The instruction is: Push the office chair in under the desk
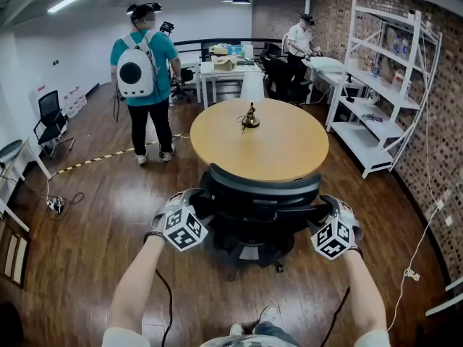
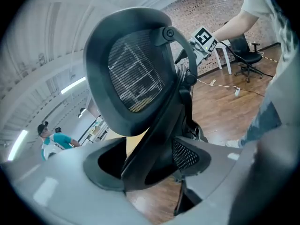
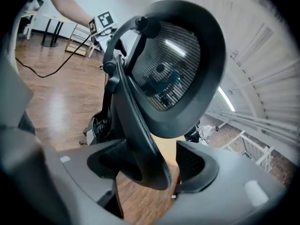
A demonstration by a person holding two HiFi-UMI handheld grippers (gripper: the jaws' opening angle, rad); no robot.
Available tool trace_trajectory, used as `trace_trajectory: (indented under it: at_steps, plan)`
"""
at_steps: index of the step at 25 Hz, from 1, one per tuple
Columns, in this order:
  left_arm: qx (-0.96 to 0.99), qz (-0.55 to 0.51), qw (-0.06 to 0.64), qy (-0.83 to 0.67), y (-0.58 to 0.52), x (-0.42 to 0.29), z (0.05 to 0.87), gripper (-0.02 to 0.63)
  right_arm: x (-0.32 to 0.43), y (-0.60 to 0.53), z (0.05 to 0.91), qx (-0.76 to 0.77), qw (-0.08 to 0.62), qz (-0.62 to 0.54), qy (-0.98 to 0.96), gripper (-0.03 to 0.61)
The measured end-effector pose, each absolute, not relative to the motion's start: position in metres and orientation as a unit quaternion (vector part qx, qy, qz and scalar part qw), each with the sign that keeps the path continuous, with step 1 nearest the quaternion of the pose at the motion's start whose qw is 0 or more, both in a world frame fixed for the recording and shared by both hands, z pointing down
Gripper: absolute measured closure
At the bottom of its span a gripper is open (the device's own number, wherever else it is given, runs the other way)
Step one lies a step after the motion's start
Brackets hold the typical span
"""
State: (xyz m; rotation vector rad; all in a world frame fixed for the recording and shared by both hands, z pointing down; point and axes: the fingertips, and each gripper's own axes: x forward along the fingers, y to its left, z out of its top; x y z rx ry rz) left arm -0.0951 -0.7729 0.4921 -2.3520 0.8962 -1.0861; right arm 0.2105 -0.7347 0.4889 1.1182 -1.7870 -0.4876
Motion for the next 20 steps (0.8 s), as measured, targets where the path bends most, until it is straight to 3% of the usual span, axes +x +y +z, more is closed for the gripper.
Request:
trace_trajectory:
  at_steps: [9, 20]
  plan:
    - [-0.848, -0.370, 0.191, 0.327, -0.737, -0.085, 0.490, 0.308, 0.191, -0.692, 0.473, 0.469, 0.415, -0.176, -0.760, 0.258]
    - [-0.863, -0.309, 0.177, 0.358, -0.670, -0.040, 0.454, 0.398, 0.167, -0.615, 0.435, 0.472, 0.305, -0.161, -0.811, 0.287]
